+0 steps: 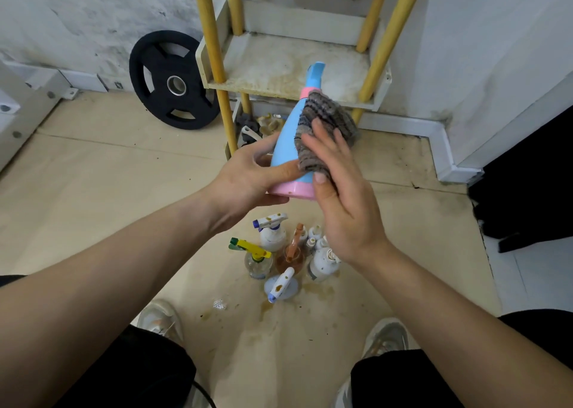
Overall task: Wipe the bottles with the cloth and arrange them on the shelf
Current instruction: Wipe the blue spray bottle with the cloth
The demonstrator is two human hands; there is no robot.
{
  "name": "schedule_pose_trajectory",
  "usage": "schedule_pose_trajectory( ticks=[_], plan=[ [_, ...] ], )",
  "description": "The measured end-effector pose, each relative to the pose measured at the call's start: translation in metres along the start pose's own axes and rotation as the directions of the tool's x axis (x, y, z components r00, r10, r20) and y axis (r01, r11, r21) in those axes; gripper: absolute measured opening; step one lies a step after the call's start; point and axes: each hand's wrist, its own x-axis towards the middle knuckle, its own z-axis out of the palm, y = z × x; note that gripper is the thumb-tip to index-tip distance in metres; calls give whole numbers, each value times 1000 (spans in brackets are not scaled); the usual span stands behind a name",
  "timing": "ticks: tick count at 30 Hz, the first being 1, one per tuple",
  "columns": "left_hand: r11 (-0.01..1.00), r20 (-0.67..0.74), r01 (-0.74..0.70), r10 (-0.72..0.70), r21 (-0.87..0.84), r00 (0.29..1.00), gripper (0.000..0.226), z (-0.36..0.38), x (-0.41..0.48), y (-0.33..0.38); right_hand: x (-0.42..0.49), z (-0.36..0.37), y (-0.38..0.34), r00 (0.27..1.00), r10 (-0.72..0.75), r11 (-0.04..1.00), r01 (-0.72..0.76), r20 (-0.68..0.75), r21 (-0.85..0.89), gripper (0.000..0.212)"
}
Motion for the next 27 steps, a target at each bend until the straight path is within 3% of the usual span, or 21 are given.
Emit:
schedule_pose_trajectory(
  ticks=[5,10,12,14,16,21,23,27],
  plan=[
    [999,29,-7,6,50,1000,53,8,-4,1,15,-10,9,991,135,979,-131,-16,156,46],
    [992,-46,5,-11,-128,999,52,3,1,3,12,-5,5,919,394,805,-353,14,477,48],
    [990,-84,1,-13,-144,996,51,-2,3,6,-2,0,-2,940,342,864,-320,14,389,51],
    [993,-108,5,-18,-115,994,51,-6,4,6,-10,5,-7,979,205,960,-204,15,195,50],
    [997,-93,4,-11,-82,996,48,-5,3,6,-11,7,-6,994,104,992,-106,36,70,49],
    [999,-15,5,-5,-32,1000,56,-1,1,4,5,4,-3,981,192,970,-188,-9,154,51],
    [1000,28,8,-8,-14,1000,56,1,0,2,15,-1,1,961,275,915,-251,-34,316,51],
    [995,44,-7,11,-103,999,54,5,-3,1,19,-8,-5,829,559,641,-450,23,622,43]
  ],
)
